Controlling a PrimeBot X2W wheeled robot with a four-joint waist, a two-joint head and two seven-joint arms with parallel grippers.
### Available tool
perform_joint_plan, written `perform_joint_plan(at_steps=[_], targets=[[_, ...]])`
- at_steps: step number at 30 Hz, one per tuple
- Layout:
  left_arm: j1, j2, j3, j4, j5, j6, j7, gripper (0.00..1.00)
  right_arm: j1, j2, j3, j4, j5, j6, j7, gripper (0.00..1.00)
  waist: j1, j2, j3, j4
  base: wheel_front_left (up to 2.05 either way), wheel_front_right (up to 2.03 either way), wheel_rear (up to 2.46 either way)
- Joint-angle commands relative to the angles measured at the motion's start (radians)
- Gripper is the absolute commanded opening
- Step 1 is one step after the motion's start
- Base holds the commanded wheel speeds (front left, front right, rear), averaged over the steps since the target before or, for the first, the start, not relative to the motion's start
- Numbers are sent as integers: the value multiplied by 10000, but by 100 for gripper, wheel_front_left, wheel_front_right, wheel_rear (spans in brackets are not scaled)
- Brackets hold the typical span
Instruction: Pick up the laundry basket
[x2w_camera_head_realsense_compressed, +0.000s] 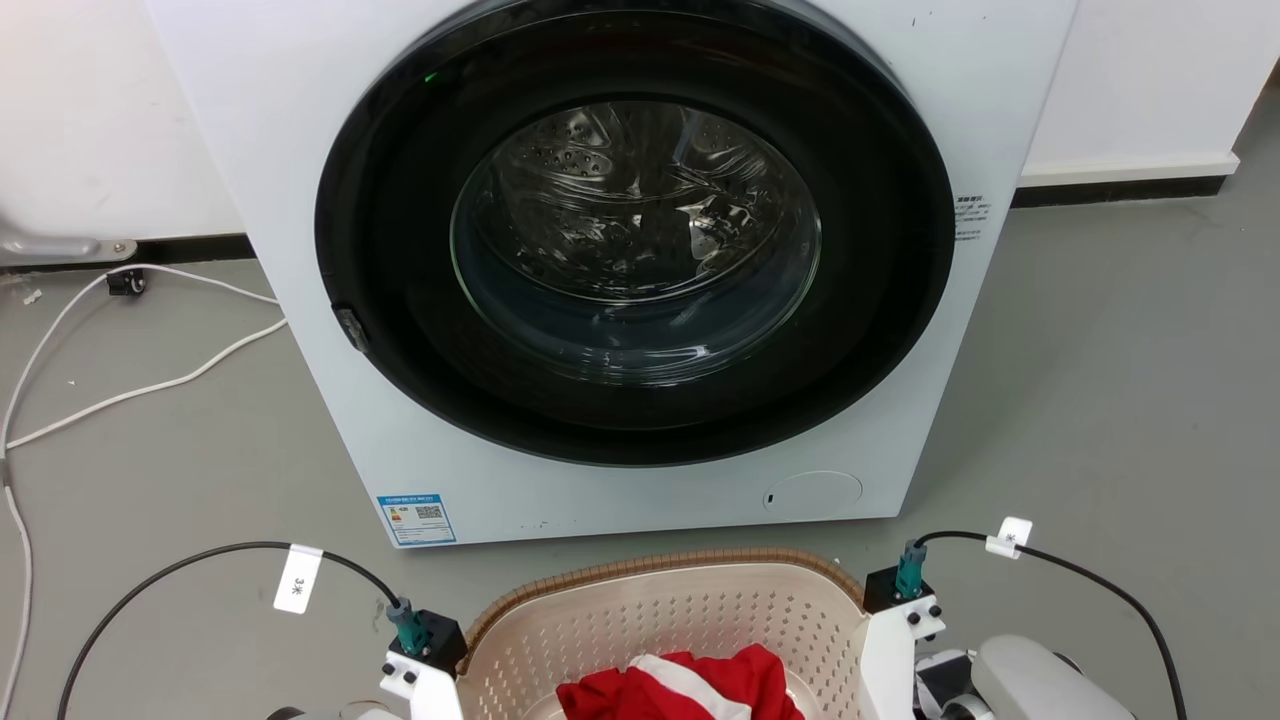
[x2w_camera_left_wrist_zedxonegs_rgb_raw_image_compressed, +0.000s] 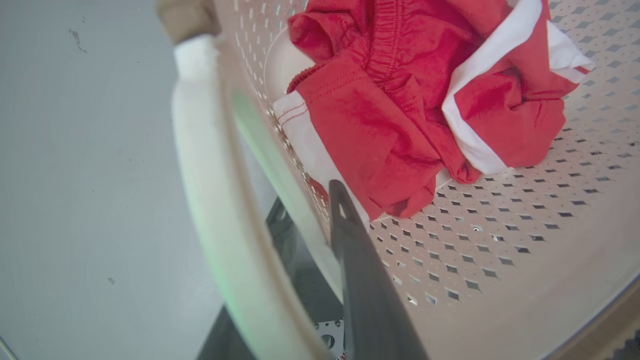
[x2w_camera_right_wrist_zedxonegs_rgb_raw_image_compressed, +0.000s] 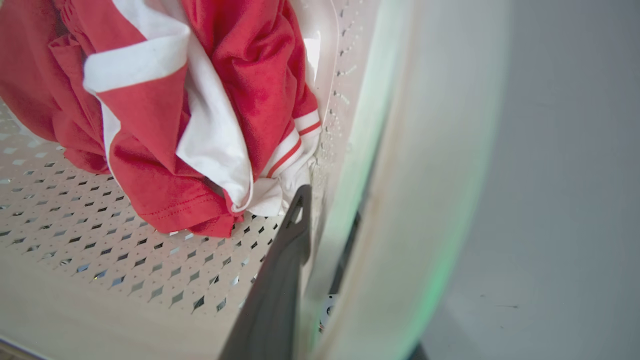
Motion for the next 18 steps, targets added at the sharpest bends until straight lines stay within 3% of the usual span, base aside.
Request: perform_joint_plan(at_steps=[1,18], targets=[[161,367,-41,147,156,-122,23,0,175,-497,17,62,-100,-19,5,0,0,0,0,-16,0,0,0],[282,240,-37,355,235,-96,-58,0,308,-484,-16,-192,-138,-18,126,0,0,0,-38,-9,0,0,0]])
